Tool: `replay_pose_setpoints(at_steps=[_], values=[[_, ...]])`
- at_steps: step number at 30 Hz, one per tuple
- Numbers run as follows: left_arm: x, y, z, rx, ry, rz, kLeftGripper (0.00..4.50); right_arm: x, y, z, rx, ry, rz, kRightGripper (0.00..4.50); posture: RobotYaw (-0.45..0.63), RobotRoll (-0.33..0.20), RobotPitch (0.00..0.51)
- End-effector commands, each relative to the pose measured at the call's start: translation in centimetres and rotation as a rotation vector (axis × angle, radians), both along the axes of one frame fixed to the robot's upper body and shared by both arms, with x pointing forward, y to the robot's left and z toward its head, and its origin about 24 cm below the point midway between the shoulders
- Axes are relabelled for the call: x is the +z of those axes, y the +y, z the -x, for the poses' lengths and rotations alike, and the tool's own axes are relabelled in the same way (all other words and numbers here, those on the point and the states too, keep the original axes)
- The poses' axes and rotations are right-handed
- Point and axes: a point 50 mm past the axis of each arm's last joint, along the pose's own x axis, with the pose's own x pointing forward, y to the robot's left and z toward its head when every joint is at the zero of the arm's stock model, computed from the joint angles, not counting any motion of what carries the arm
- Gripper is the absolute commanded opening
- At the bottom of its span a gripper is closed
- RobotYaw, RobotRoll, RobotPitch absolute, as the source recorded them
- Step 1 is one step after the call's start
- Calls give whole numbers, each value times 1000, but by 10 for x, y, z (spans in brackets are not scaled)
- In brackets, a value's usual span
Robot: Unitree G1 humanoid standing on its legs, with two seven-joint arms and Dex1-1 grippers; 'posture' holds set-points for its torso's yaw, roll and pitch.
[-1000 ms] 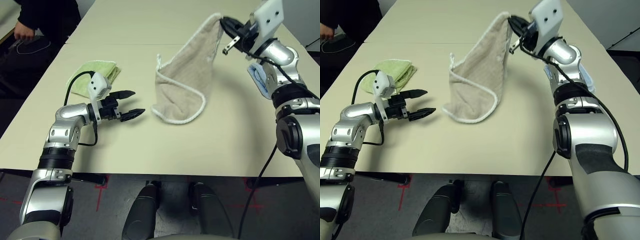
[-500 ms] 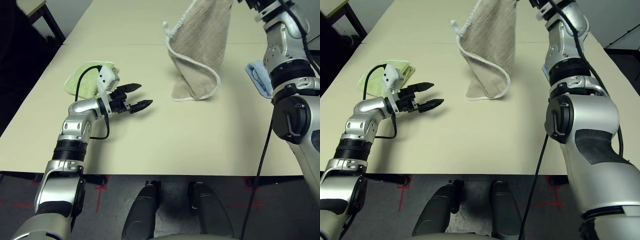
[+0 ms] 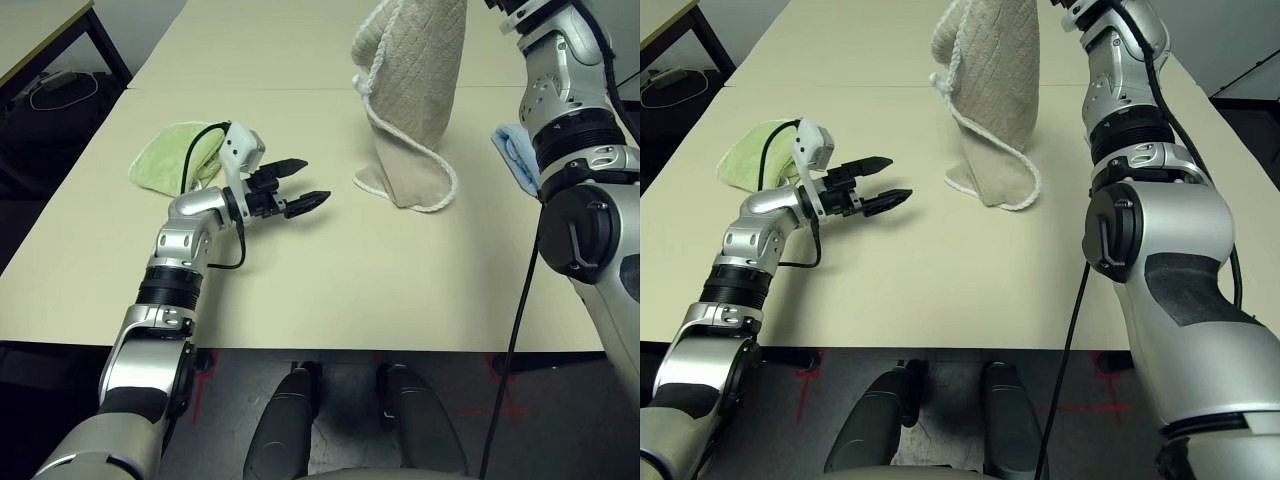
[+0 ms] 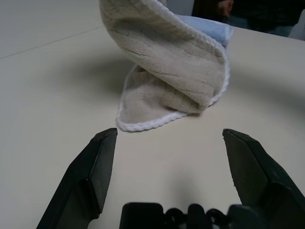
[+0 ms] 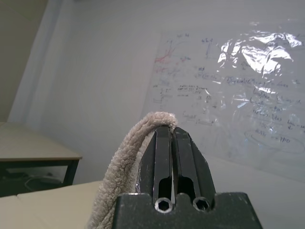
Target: Fold the towel and set it aside.
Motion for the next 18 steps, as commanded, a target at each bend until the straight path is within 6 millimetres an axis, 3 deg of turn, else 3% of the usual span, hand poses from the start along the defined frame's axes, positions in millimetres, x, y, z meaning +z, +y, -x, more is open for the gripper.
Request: replay_pose_setpoints(at_steps=[1, 13, 18], values=[[2, -1, -1, 1, -7, -27, 4500, 22, -3, 10, 3, -81, -54, 45, 26, 0, 172], [-1, 7, 1, 17, 5, -36, 4500, 54, -5, 21, -52, -153, -144, 45, 37, 0, 173], [-4, 11, 3, 32, 15, -41, 4500, 52, -2, 12, -146, -48, -126, 45, 37, 0, 173]])
